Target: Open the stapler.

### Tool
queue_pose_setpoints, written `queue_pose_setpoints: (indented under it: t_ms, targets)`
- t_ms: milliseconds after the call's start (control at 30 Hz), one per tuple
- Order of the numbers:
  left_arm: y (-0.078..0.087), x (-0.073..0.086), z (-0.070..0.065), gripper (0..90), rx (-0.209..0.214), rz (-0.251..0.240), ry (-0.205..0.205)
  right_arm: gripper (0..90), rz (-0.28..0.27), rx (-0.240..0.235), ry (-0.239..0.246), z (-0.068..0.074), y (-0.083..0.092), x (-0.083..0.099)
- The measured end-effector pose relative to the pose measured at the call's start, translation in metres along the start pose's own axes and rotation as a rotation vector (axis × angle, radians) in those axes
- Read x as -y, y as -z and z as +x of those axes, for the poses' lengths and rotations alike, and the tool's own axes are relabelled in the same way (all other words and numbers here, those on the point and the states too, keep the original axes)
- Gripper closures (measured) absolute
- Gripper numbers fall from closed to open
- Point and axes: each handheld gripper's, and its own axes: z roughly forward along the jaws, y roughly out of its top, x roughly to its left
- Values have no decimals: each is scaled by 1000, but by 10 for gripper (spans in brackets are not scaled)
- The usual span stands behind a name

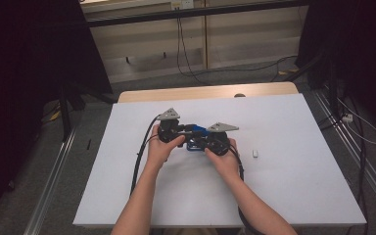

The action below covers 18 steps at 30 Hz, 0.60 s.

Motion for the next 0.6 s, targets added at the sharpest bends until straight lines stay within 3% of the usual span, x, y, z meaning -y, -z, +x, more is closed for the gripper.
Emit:
queue_pose_setpoints:
  t_ms: [267,600]
  targets:
    - [0,0,-1,591,-2,1,-9,900,-9,1,-12,-3,-2,1]
    - [1,-2,-3,594,-11,-10,-17,900,-43,17,-16,2,-5,-1]
